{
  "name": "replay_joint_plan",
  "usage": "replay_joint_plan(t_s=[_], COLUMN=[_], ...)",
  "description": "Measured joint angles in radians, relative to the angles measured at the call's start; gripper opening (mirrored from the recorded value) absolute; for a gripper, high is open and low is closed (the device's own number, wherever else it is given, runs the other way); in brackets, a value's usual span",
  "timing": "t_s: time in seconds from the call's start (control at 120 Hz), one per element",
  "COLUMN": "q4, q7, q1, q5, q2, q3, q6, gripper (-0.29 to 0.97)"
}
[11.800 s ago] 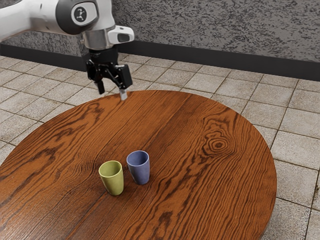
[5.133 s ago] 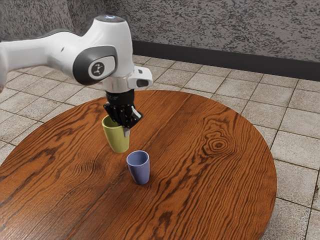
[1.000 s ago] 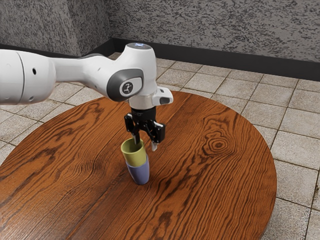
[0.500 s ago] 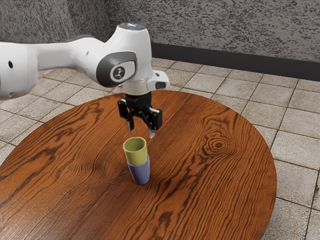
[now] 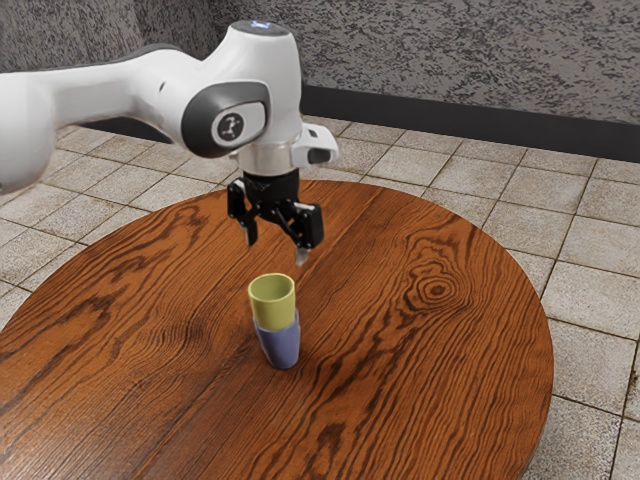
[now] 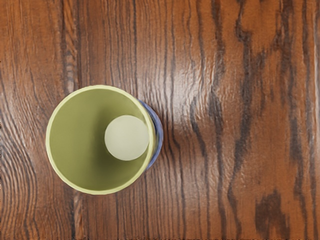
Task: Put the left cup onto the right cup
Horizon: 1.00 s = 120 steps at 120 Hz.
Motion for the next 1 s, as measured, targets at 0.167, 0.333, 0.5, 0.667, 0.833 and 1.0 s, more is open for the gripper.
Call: replay_joint_plan(t_s=[0.167, 0.333, 0.5, 0.667, 0.833, 1.0], q4=[0.033, 0.067, 0.108, 0.14, 0.164, 0.174], q7=[0.013, 0.037, 0.074, 0.117, 0.16, 0.205], q1=[-0.039, -0.059, -0.084, -0.092, -0.113, -0.123], q5=[-0.012, -0.024, -0.034, -0.045, -0.047, -0.046], q2=[-0.002, 0.001, 0.004, 0.004, 0.002, 0.002], q3=[0.052, 0.076, 0.119, 0.163, 0.2, 0.218], q6=[-0.035, -0.076, -0.125, -0.159, -0.194, -0.213], gripper=[0.67, 0.68, 0.68, 0.68, 0.68, 0.68])
